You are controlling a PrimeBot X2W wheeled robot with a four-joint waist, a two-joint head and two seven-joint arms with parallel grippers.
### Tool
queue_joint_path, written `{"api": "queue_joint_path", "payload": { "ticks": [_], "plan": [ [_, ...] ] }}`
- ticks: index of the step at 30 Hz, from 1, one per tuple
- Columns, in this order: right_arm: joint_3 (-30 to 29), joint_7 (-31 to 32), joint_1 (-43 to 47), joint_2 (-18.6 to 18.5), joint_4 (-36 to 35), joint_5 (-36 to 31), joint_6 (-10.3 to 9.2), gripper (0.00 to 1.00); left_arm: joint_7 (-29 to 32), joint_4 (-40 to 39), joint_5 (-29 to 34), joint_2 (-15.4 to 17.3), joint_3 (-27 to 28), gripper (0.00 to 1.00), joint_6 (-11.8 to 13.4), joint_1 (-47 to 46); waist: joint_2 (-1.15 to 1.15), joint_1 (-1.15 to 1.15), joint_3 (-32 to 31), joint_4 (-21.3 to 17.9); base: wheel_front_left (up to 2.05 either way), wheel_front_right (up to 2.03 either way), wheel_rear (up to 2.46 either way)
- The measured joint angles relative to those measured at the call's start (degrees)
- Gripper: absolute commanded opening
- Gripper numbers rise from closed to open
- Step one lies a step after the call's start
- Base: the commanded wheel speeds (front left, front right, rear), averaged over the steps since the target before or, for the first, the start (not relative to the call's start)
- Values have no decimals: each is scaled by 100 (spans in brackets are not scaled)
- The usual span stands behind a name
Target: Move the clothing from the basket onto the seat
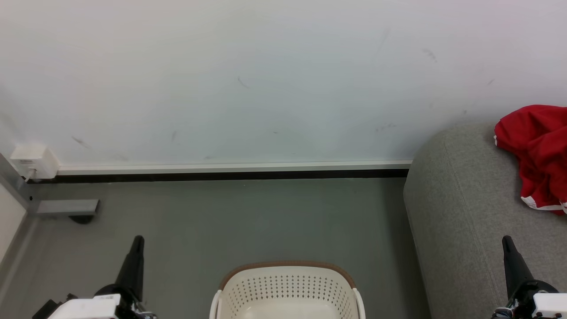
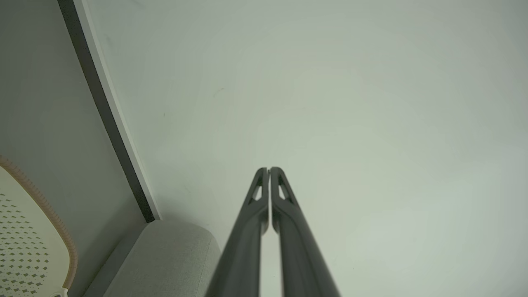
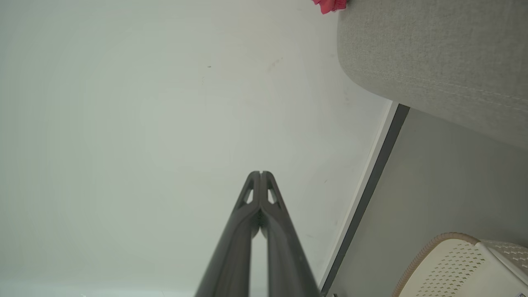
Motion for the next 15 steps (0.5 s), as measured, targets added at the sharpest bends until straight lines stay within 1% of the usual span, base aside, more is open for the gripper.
{"api": "queue_joint_path", "payload": {
  "ticks": [15],
  "plan": [
    [0, 0, 0, 0, 0, 0, 0, 0, 0, -1, 0, 0, 0, 0, 0, 0, 0, 0, 0, 0, 0, 0, 0]
  ]
}}
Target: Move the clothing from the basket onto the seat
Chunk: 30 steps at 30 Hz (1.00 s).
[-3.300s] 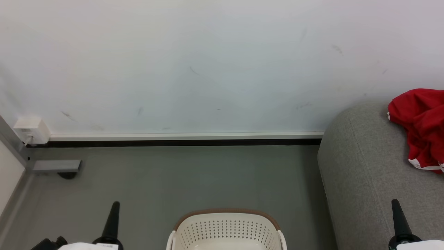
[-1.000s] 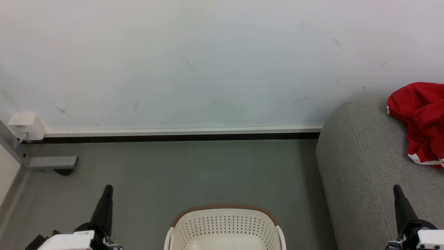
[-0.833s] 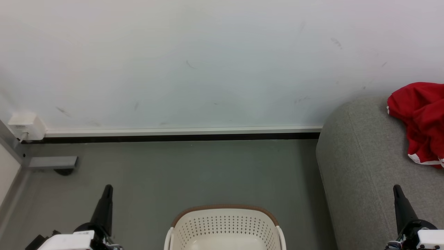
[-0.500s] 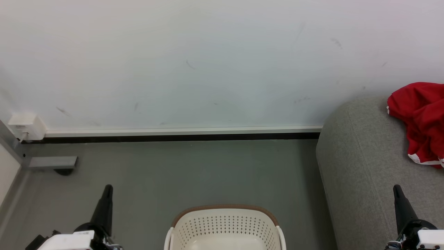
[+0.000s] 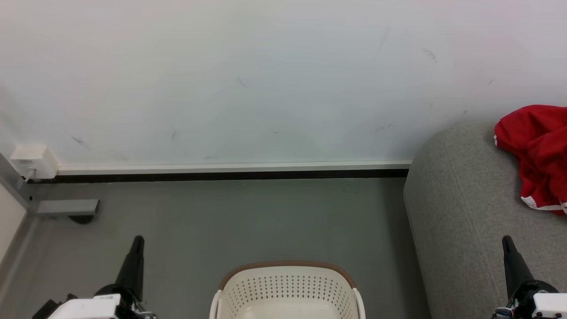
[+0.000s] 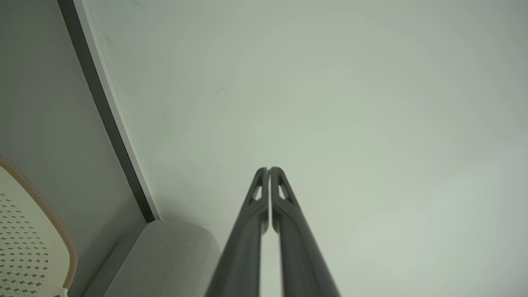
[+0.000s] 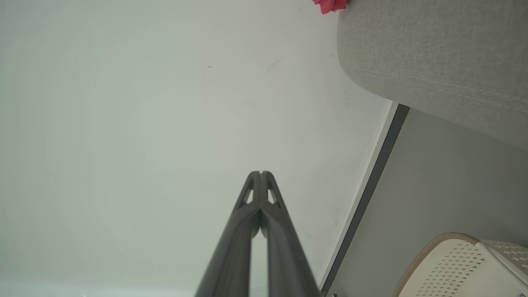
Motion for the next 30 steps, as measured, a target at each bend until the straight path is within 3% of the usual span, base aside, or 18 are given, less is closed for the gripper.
{"api": "queue_joint_path", "payload": {
  "ticks": [30],
  "plan": [
    [0, 0, -1, 0, -1, 0, 0, 0, 0, 0, 0, 0, 0, 0, 0, 0, 0, 0, 0, 0, 0, 0, 0]
  ]
}}
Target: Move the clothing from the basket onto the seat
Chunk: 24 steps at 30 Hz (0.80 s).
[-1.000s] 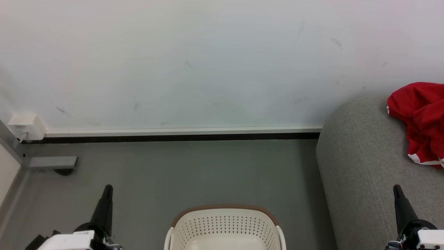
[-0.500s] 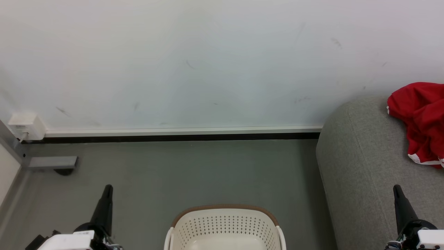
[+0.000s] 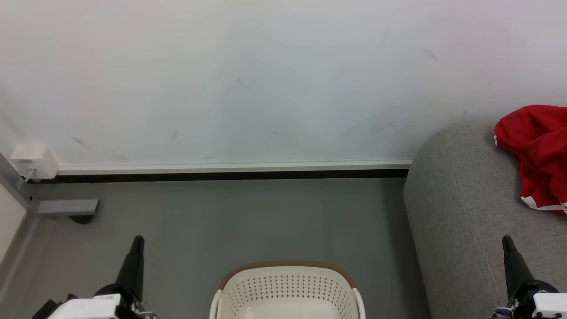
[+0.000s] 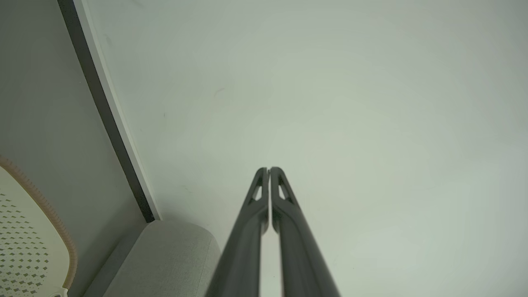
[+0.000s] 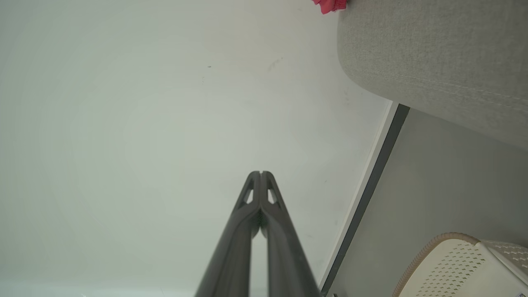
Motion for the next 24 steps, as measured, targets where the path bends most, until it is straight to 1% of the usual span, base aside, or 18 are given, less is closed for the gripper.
{"api": "queue_joint_path", "payload": {
  "ticks": [24],
  "plan": [
    [0, 0, 0, -1, 0, 0, 0, 0, 0, 0, 0, 0, 0, 0, 0, 0, 0, 0, 0, 0, 0, 0, 0]
  ]
}}
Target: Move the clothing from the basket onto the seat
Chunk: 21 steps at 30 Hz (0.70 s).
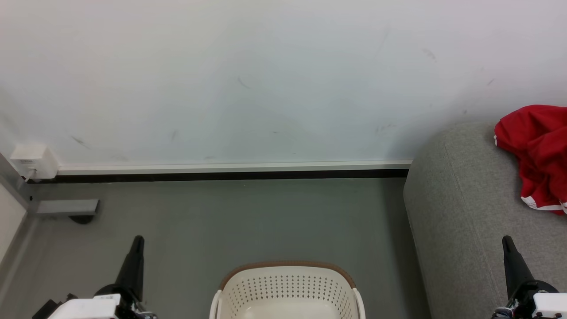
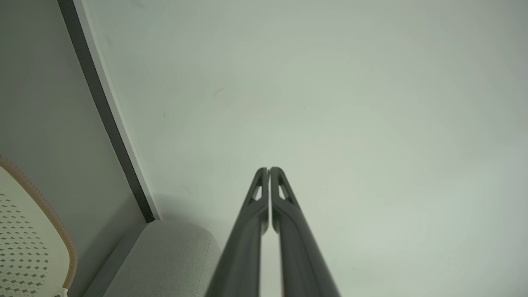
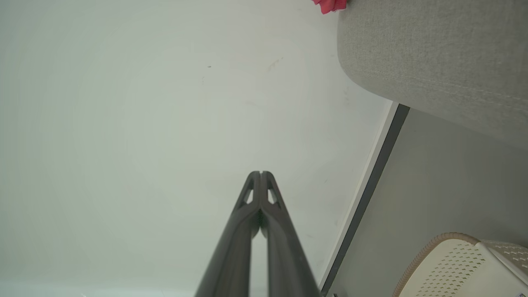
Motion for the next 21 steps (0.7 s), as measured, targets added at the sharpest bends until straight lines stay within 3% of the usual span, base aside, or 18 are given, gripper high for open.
{"api": "queue_joint_path", "payload": {
  "ticks": [21],
  "plan": [
    [0, 0, 0, 0, 0, 0, 0, 0, 0, 0, 0, 0, 0, 0, 0, 0, 0, 0, 0, 0, 0, 0, 0]
  ]
}}
